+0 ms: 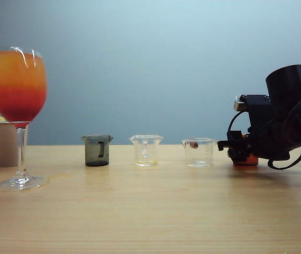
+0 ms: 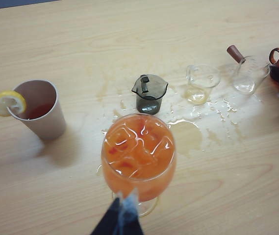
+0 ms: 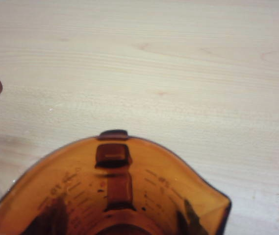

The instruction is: Pick up the fourth measuring cup from the left, pour the grenadine inside into the goblet, and finally put the measuring cup back in its original place.

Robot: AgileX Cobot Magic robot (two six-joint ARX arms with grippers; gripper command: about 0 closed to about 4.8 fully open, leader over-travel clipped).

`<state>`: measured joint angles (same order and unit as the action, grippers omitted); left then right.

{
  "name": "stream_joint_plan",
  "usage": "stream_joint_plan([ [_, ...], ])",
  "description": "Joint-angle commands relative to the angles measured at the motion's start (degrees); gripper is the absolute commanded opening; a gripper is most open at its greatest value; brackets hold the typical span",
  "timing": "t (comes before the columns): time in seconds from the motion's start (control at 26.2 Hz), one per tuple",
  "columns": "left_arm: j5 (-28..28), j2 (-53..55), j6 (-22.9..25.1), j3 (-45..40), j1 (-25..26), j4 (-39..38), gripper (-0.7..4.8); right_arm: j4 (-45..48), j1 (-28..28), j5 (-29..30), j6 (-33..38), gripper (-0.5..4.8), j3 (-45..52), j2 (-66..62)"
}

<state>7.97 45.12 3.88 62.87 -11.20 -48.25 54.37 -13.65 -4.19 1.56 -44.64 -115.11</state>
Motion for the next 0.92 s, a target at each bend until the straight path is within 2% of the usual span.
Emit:
stream_joint_plan([
  [0.04, 0.2, -0.1, 0.2, 0.3, 0.0, 0.3, -0.04, 1.0, 0.0, 0.9, 2.0, 2.61, -0.3, 0.1],
  [0.11, 0.2, -0.1, 0.2, 0.3, 0.0, 0.3, -0.04, 1.0, 0.0, 0.9, 3.0, 3.07, -0.3, 0.1],
  [0.19, 0.2, -0.1, 0.2, 0.3, 0.0, 0.3, -0.04, 1.0, 0.0, 0.9, 3.0, 3.17, -0.3, 0.1],
  [0.31, 0.2, -0.1, 0.2, 0.3, 0.0, 0.3, -0.04, 1.2, 0.0, 1.1, 3.0, 4.08, -0.3, 0.1],
  [0.38, 0.2, -0.1, 0.2, 0.3, 0.0, 0.3, -0.04, 1.2, 0.0, 1.6, 3.1, 4.36, -0.3, 0.2],
  [0.61, 0.2, -0.1, 0.2, 0.3, 0.0, 0.4, -0.04, 1.2, 0.0, 3.1, 3.2, 4.36, 0.8, 1.1],
  [0.92, 0.2, -0.1, 0.2, 0.3, 0.0, 0.3, -0.04, 0.6, 0.0, 4.6, 3.2, 4.25, 9.3, 11.1],
])
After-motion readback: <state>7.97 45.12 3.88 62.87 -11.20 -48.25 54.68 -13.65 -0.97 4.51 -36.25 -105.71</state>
